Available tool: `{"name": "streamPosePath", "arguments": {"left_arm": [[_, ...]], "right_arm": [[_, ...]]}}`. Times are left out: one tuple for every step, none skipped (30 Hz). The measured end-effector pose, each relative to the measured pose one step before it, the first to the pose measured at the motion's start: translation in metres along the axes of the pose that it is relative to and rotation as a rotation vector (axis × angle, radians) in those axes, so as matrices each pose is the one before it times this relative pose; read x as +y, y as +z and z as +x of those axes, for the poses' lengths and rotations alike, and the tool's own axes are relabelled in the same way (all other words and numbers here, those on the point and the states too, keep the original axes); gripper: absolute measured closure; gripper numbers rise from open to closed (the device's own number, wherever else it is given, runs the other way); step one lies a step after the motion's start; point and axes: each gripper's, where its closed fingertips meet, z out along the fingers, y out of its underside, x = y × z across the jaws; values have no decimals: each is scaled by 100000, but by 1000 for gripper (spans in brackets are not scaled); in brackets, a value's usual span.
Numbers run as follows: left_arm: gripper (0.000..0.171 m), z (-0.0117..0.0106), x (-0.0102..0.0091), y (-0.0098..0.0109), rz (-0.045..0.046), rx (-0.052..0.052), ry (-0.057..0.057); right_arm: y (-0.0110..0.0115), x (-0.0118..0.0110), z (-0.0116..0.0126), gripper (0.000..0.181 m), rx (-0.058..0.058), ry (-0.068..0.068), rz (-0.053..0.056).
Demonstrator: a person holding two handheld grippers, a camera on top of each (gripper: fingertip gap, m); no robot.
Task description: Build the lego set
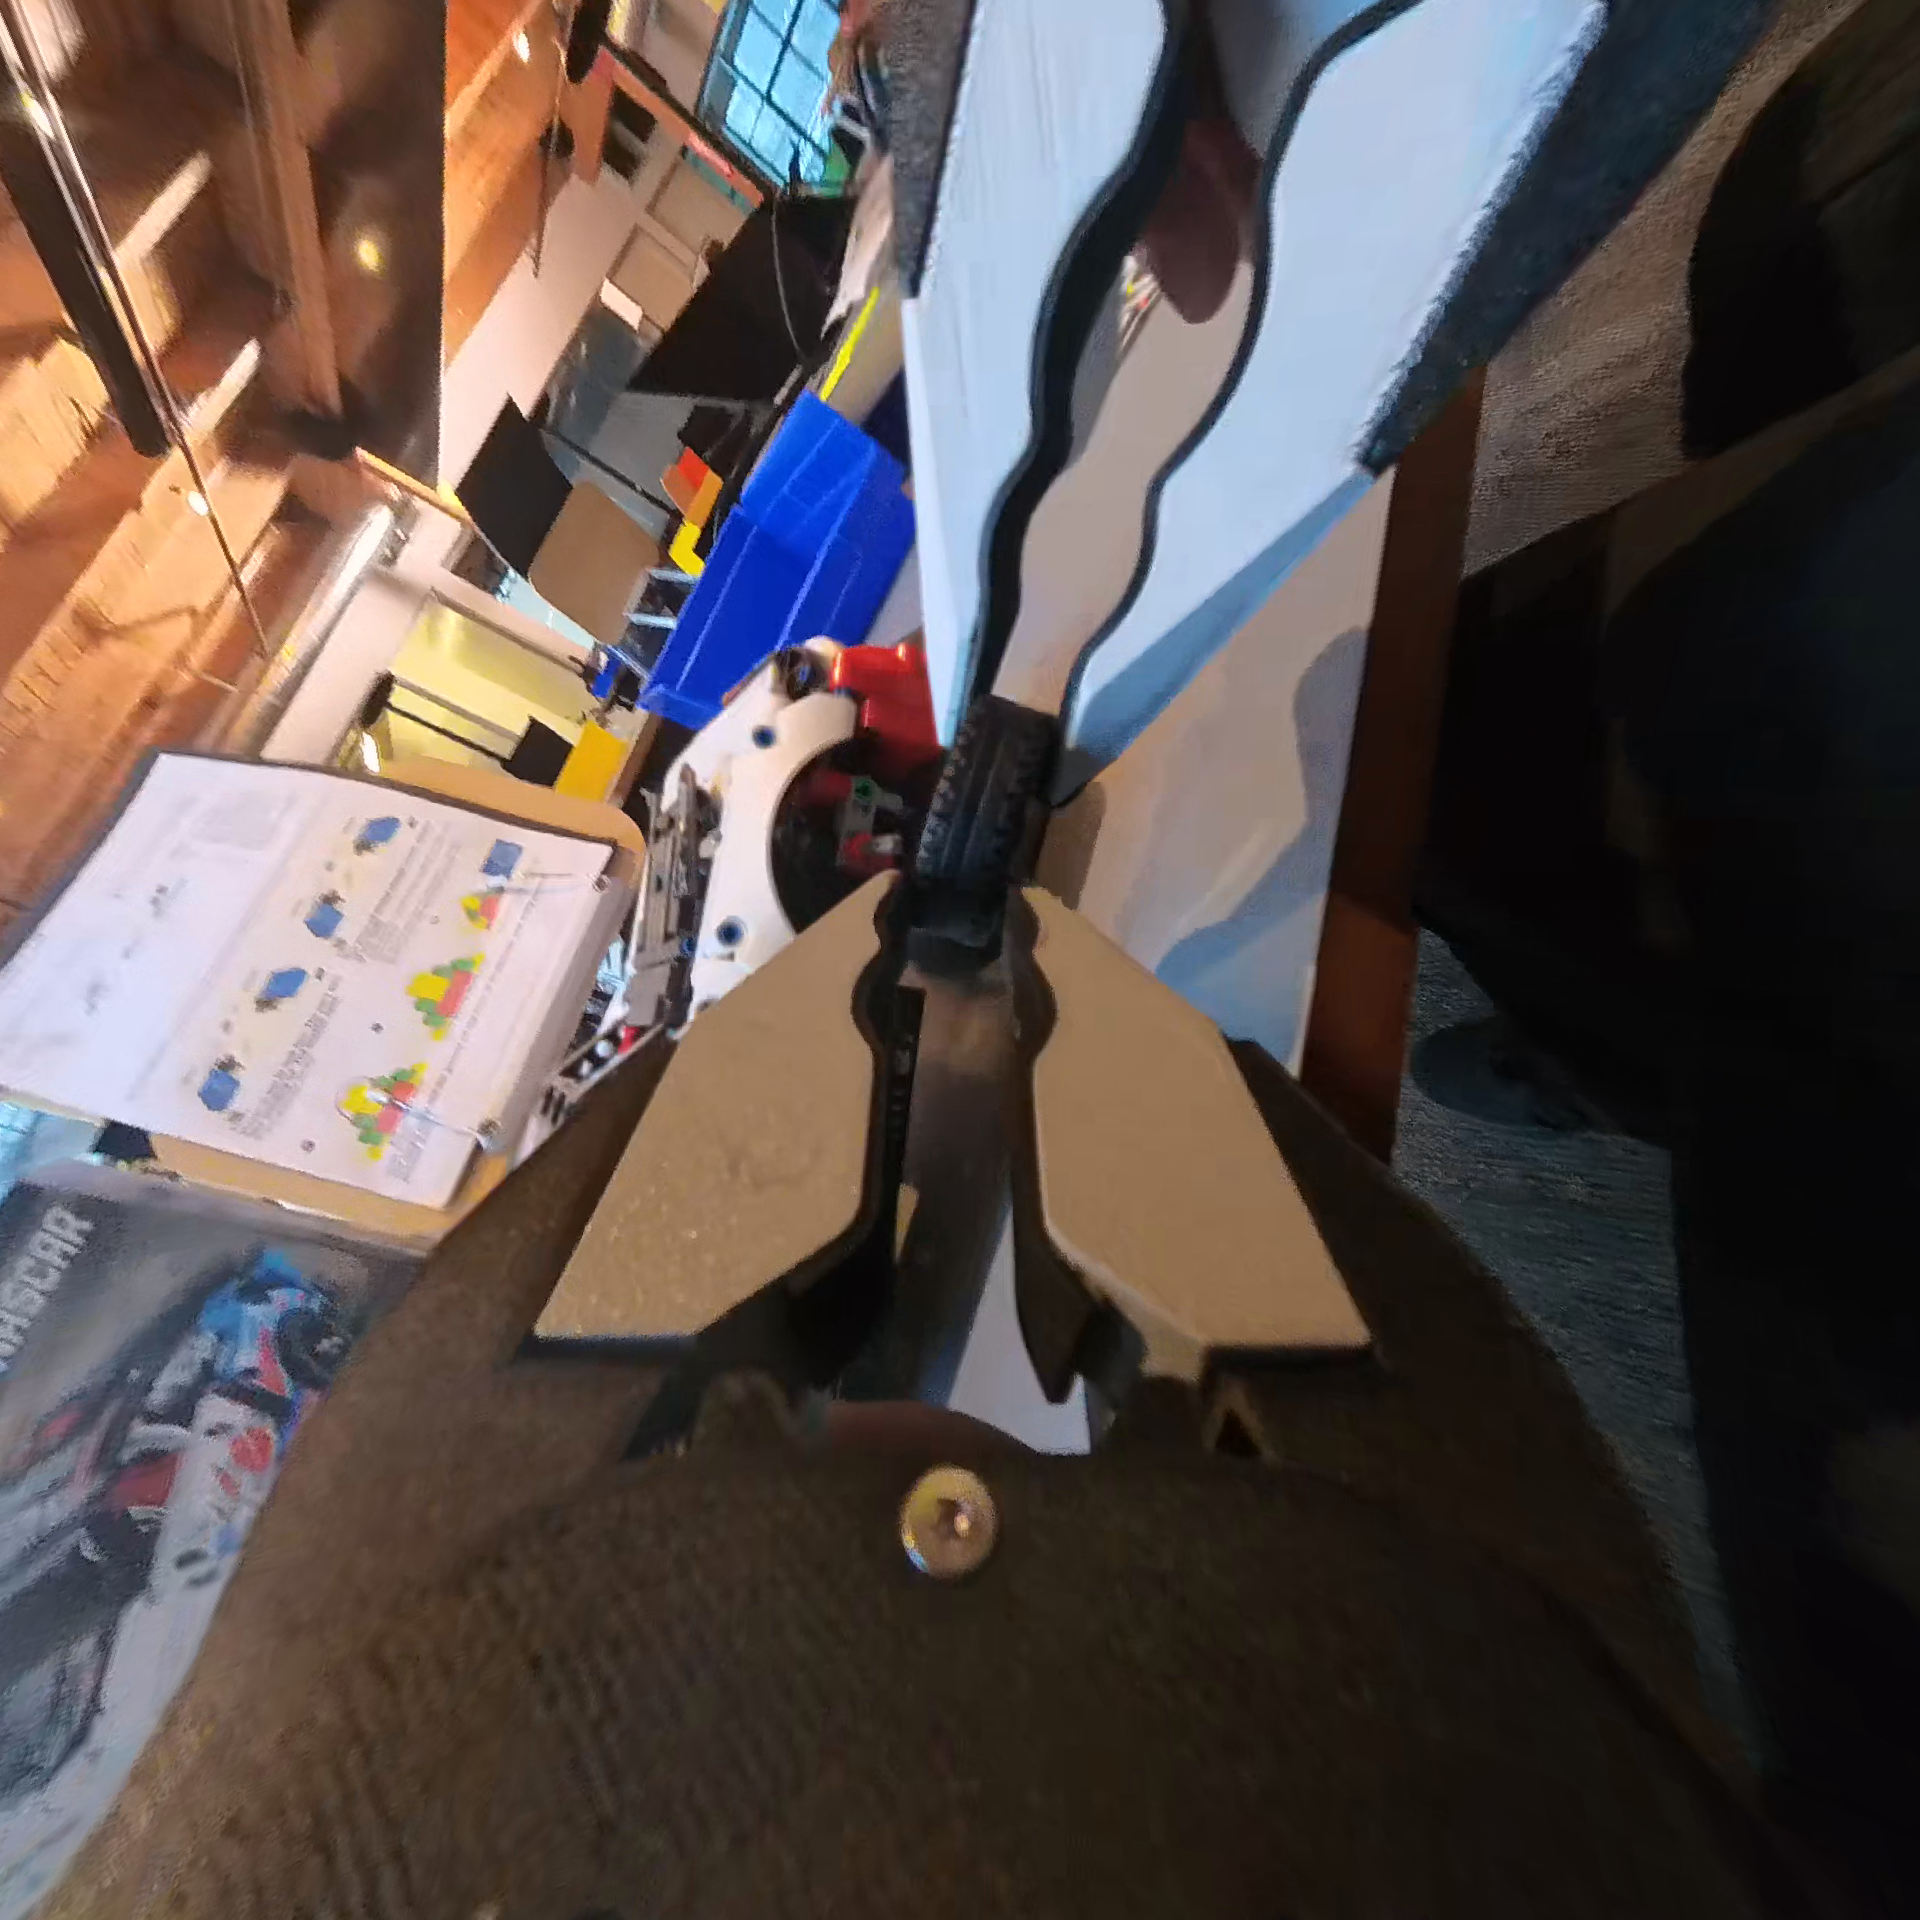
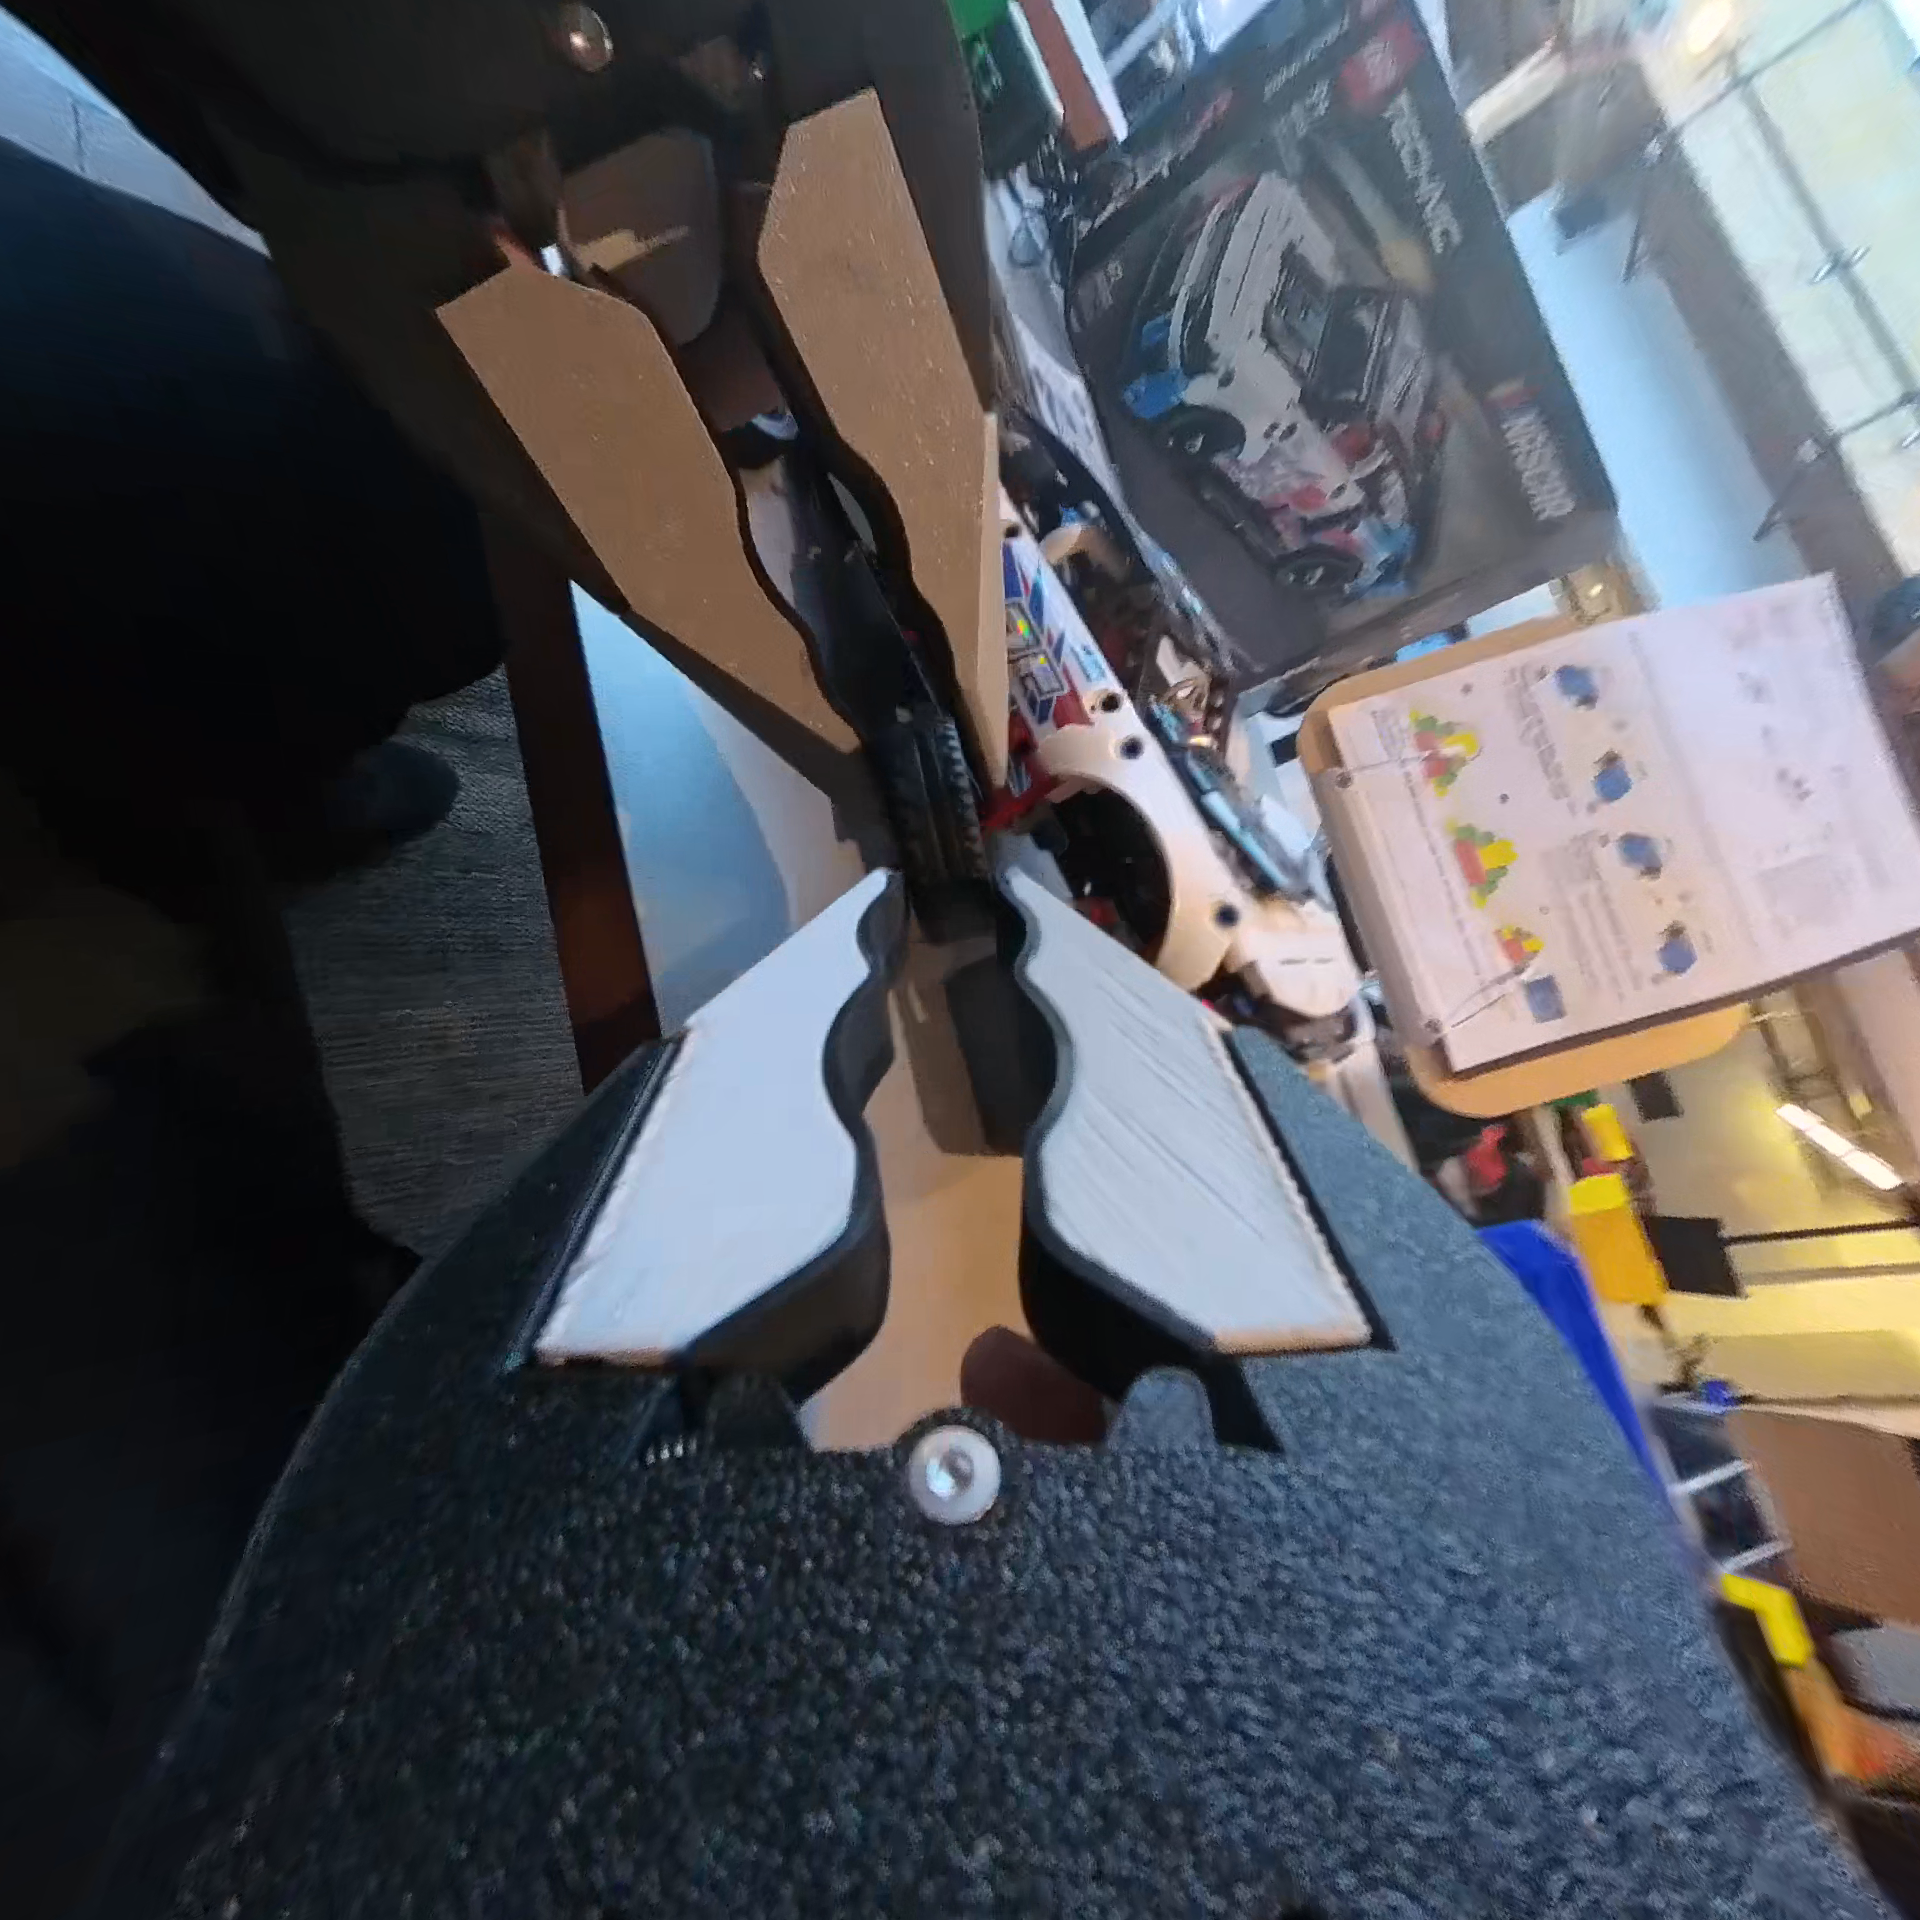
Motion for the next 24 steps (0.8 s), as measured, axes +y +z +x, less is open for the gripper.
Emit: {"name": "streamPosePath", "arguments": {"left_arm": [[156,-102,322,173,-1288,340,-2243],[152,-172,278,57,-1220,212,-1938],[146,-248,212,-78,-995,42,-1825],[142,-183,142,-175,-741,1055,-1881],[138,-207,102,-212,-795,1382,-2205],[133,-253,110,-199,-763,1145,-2577],[132,-97,117,-137,-633,2021,-2699],[133,22,44,-66,-86,2304,-2675],[134,-42,-43,11,579,1067,-2537],[134,24,8,106,259,766,-1958],[134,43,125,202,-679,323,-1262],[134,-8,170,241,-938,-354,-403],[134,-4,63,205,-279,-546,447],[134,-56,-34,137,594,-1026,712],[135,-5,-61,99,752,-753,266],[136,83,3,107,244,-198,-263],[136,147,21,80,44,22,-258],[138,168,40,76,-309,-72,1236],[139,-42,-20,75,72,-1662,2123],[140,-14,-42,37,411,-1493,2558],[142,6,-1,32,-45,-1436,2811],[143,179,92,26,-809,-367,2274],[145,283,101,21,-1042,386,443],[146,234,24,-26,-931,265,362]], "right_arm": [[314,401,28,170,-1137,3245,-1167],[290,493,113,170,-865,2906,-1811],[225,525,226,171,-370,2588,-1990],[143,392,254,171,6,2010,-1059],[86,281,254,171,224,1396,-447],[98,254,145,171,-114,715,-730],[119,149,49,171,-221,55,-758],[134,36,63,171,281,-637,-573],[110,-111,114,171,814,-1300,84],[107,-215,43,171,499,-1585,749],[109,-195,-2,171,88,-1128,715],[122,-95,-44,171,-478,-254,317],[114,-28,-48,171,-823,559,232],[93,23,42,171,-532,1026,299],[73,120,112,171,-302,1354,113],[67,163,108,171,-587,1888,-1],[62,120,49,171,-1185,2494,93],[50,69,59,171,-1107,2542,218],[46,35,62,171,-892,2031,291],[47,34,39,171,-776,1432,53],[32,-3,41,171,-538,801,85],[8,-51,71,171,-56,423,399],[-8,-72,89,171,32,665,591],[-1,-41,35,171,-511,1346,528]]}}
